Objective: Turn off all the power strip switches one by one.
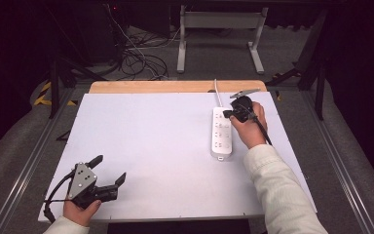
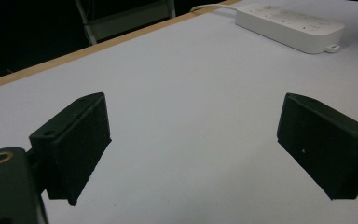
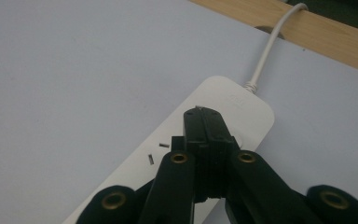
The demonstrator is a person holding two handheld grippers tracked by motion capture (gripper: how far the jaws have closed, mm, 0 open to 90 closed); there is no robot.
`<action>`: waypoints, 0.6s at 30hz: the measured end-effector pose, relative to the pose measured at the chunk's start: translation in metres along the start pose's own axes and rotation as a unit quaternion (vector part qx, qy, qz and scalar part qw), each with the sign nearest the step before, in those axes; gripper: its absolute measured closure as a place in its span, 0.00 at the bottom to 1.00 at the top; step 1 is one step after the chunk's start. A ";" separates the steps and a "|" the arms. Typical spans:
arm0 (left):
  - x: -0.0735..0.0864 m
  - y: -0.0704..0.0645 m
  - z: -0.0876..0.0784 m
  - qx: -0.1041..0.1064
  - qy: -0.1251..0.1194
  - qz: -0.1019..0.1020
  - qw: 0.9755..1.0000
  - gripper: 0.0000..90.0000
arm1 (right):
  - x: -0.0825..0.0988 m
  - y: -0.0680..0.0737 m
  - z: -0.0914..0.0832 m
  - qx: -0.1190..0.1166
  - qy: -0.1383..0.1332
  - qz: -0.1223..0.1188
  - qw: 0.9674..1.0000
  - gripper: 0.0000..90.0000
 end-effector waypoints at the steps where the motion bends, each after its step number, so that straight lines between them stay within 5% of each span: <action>1: 0.000 0.001 0.000 -0.002 0.001 0.003 1.000 0.11 | -0.001 0.000 0.000 0.000 0.001 0.002 1.000 1.00; 18: 0.001 0.001 0.001 -0.002 0.002 -0.002 1.000 0.11 | 0.003 -0.016 0.022 0.008 0.011 0.011 1.000 1.00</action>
Point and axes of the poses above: each handheld gripper's, and its own axes: z roughly forward along the jaws, x roughly out of its underside, y roughly to its left, the point moved 7 cm from there along z, roughly forward along the jaws, and after that the axes turned 8 degrees about x, right-handed, at the moved point
